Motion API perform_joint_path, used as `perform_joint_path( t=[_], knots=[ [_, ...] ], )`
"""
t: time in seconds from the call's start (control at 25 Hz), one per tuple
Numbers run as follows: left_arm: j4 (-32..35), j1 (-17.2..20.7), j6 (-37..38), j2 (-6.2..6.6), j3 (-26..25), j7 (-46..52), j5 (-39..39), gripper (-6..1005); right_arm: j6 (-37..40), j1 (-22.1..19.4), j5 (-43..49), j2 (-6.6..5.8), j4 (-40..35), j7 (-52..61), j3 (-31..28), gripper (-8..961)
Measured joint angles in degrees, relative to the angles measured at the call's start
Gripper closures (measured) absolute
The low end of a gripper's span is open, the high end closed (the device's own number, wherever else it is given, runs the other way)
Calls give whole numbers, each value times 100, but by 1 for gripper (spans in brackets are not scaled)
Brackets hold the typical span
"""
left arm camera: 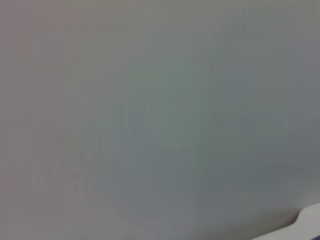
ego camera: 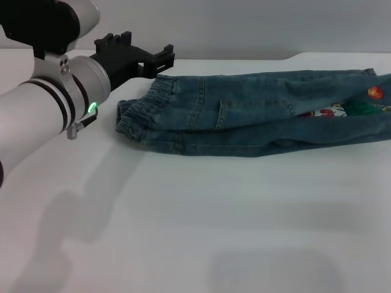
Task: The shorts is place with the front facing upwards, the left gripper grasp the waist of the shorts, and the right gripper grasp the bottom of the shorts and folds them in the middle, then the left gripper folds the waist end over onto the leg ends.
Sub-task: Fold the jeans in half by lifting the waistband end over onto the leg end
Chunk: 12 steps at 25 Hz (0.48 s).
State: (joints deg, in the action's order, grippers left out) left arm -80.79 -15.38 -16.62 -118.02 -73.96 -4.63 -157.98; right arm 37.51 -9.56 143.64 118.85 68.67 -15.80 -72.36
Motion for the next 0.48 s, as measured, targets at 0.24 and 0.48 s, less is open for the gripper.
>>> perform_joint_path(
  t=[0.24,0.48],
  knots=[
    [-30,-10,-87,-2,7,-2,5,152,-698,-36,135,-18,293,-38,-47,368],
    [-34,-10,-185,-2,6,23,12,152,-1363,48,142,-33,463,-23,-149,617]
  ],
)
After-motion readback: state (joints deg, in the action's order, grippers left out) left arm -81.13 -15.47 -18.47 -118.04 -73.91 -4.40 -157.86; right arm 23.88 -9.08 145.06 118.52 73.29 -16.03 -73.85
